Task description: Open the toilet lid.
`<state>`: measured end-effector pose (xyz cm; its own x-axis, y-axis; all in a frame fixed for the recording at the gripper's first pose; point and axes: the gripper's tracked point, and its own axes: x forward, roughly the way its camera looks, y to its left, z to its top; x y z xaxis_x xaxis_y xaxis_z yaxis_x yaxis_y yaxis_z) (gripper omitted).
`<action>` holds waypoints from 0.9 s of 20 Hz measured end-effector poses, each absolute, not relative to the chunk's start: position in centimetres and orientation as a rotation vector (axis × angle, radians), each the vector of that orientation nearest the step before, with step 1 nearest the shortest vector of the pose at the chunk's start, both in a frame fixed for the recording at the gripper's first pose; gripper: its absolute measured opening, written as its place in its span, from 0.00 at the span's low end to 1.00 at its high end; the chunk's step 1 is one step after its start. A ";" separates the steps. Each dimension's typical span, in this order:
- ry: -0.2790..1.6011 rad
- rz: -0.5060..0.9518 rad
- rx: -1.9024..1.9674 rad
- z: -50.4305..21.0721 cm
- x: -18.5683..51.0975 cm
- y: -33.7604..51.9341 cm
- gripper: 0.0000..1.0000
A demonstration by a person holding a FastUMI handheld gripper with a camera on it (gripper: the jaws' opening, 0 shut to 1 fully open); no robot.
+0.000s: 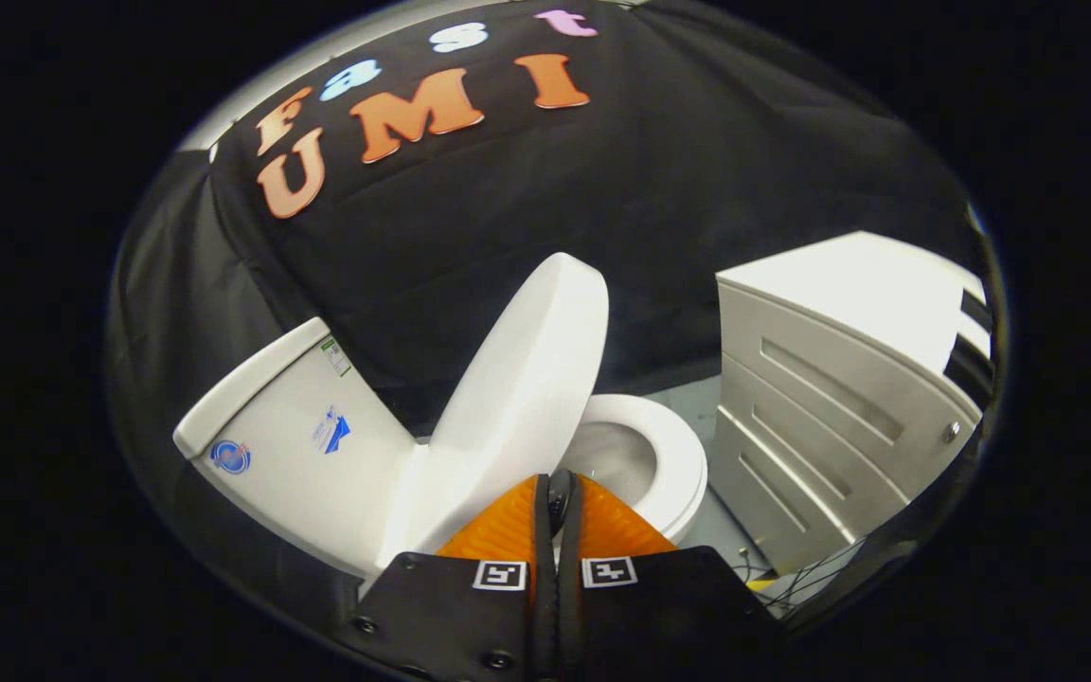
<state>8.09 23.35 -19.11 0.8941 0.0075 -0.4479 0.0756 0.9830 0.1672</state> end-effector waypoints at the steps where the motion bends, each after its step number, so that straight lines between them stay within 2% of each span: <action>1: 0.453 -0.032 0.146 -18.4 8.2 24.3 0.08; 18: 0.291 -0.029 -0.295 -13.4 7.8 34.6 0.08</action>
<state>7.82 34.58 -13.39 0.9577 -0.0707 -0.2788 -0.0141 0.9566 -0.2912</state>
